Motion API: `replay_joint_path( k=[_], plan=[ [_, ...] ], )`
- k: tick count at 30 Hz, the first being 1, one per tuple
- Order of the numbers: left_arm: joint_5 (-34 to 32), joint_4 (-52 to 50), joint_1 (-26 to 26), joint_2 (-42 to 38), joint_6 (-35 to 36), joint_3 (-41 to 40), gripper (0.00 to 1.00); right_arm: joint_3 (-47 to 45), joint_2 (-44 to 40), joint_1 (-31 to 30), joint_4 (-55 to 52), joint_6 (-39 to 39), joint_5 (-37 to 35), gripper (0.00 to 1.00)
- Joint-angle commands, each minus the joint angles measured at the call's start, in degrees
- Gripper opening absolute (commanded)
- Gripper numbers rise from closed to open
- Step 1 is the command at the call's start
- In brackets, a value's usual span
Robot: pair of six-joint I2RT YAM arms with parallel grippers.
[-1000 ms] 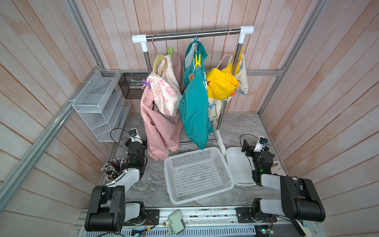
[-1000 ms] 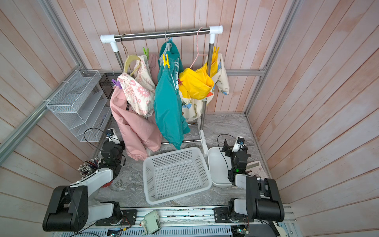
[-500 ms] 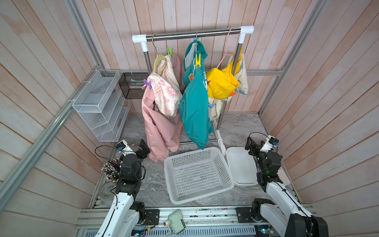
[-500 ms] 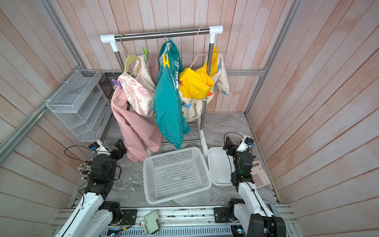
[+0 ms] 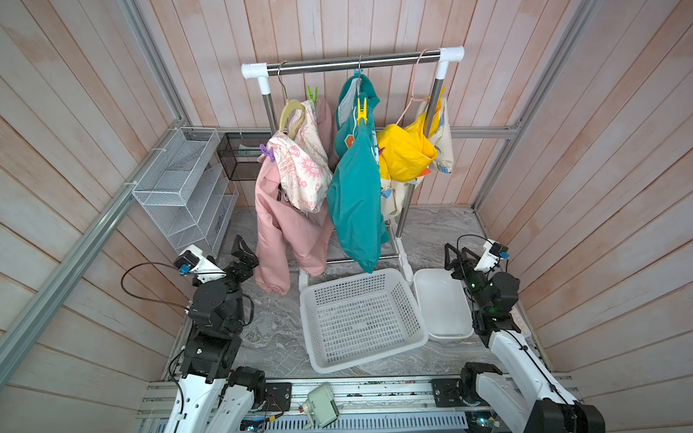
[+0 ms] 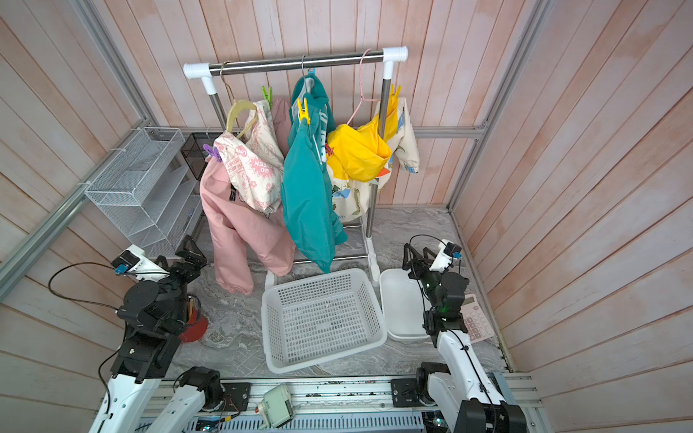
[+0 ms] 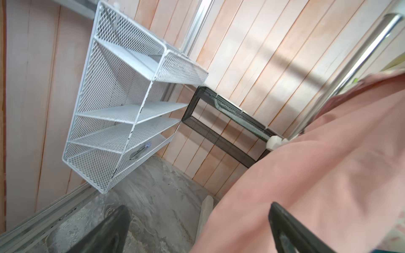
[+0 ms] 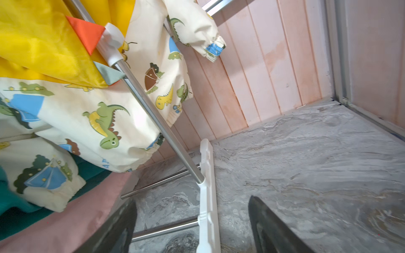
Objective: Remove the clothespins securing jackets to the hanger
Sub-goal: Pick up the hanger from the clothesline.
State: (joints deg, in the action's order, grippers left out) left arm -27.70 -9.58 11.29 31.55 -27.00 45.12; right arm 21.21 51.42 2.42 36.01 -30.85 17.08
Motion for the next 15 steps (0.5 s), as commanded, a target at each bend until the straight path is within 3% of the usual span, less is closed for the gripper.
replay_joint_path(
  k=[1,9,12,15],
  plan=[
    [0.1,-1.1,1.6,0.3,2.9,4.4,0.99,1.8,0.2,-2.2,-2.4,-0.7,0.9,0.81],
    [-1.2,3.0,11.0,6.9,9.3,14.4,0.99,2.6,1.7,-5.6,-3.6,0.3,-2.4,0.81],
    [-7.4,7.9,19.4,9.0,14.3,15.7,0.99,2.6,1.5,-6.0,-4.1,0.6,-2.8,0.81],
    [-16.5,17.4,31.0,12.4,25.1,16.6,1.0,2.8,0.9,-6.2,-5.6,1.8,-3.5,0.81]
  ],
)
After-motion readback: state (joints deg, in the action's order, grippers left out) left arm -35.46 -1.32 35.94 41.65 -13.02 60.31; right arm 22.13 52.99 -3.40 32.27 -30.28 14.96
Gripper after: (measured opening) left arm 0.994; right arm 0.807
